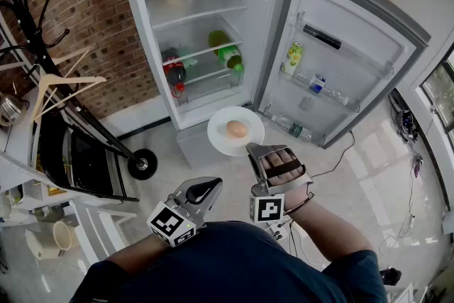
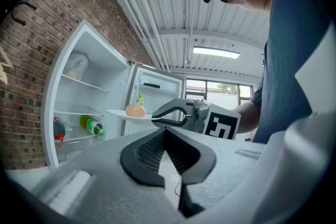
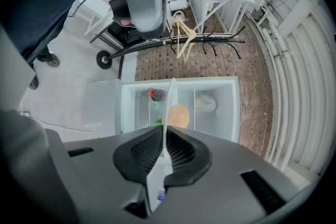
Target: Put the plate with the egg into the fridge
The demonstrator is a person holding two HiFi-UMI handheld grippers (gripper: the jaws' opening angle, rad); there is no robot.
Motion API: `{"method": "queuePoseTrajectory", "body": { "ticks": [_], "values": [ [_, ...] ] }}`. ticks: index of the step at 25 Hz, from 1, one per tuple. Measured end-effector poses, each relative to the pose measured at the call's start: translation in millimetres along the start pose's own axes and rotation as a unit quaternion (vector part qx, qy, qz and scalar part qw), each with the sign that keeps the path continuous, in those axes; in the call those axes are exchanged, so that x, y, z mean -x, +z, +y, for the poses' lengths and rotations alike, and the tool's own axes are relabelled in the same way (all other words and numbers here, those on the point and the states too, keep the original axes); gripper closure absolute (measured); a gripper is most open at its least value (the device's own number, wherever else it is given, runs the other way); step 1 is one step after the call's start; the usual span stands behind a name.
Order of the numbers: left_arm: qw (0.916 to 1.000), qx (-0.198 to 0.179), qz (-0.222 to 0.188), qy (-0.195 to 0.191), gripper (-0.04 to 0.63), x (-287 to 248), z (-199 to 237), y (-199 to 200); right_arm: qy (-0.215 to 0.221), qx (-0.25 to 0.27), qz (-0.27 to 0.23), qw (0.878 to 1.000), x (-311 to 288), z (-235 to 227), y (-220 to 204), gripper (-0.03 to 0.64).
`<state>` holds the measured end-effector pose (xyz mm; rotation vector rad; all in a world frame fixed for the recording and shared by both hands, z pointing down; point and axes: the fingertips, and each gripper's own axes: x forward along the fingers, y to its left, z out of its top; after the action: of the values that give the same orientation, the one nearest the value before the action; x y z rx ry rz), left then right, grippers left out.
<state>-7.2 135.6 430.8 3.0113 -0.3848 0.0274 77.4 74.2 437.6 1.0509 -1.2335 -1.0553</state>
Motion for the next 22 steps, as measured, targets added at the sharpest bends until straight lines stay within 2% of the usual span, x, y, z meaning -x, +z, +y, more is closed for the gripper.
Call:
{"method": "queuePoseTrajectory", "body": {
  "ticks": [11, 16, 22],
  "values": [
    [1.0, 0.001, 0.001, 0.005, 0.592, -1, -5, -1, 0.015, -0.012, -0.011, 1.0, 3, 1, 1, 0.595],
    [1.0, 0.0, 0.0, 0.009, 0.592, -3, -7, -1, -0.003, -0.006, -0.009, 1.0, 1, -2, -3, 0.594],
    [0.9998, 0.0, -0.004, 0.02, 0.592, -6, -11, 1, -0.005, -0.007, -0.014, 1.0, 1, -2, -10, 0.595]
  ]
}}
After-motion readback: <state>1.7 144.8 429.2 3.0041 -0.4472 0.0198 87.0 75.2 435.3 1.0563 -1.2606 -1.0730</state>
